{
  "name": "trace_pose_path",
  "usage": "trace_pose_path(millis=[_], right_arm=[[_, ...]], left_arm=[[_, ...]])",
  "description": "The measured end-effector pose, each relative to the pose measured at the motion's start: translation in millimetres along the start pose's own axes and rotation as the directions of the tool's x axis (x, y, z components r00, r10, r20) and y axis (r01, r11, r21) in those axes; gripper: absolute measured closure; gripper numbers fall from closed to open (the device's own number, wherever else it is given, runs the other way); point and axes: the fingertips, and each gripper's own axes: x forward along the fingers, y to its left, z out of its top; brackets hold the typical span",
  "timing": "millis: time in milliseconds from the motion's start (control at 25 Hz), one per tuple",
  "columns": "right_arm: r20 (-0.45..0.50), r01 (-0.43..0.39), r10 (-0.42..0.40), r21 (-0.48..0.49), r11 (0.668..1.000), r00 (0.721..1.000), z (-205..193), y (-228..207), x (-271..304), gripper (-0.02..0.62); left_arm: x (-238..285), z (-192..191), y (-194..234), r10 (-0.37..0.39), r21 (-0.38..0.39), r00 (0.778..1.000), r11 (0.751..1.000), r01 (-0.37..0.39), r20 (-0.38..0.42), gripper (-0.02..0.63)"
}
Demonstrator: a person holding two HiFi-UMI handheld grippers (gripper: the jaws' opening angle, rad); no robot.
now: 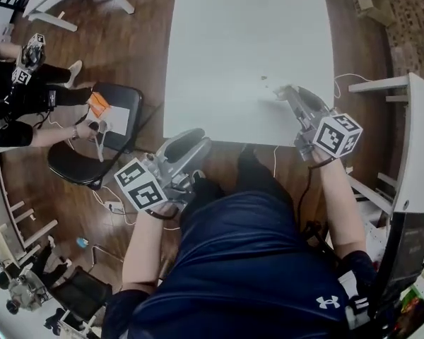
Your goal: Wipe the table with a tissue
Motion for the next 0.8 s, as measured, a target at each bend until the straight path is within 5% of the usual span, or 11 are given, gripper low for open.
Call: trace_pose_path(millis=[360,800], right_arm=[[-0.222,0.033,-0.064,-0.139,0.990,0.973,-12,-51,81,0.561],[-0.465,-0.051,-0.123,-0.344,0.938,0.877,-37,-84,149,0.561]], left_arm=[[7,15,51,0.085,-0.038,0.996,0.996,-0.085,0.001,0.471],[-8,29,113,0.122,-0.137,0.992,0.984,-0.116,0.035,0.471]])
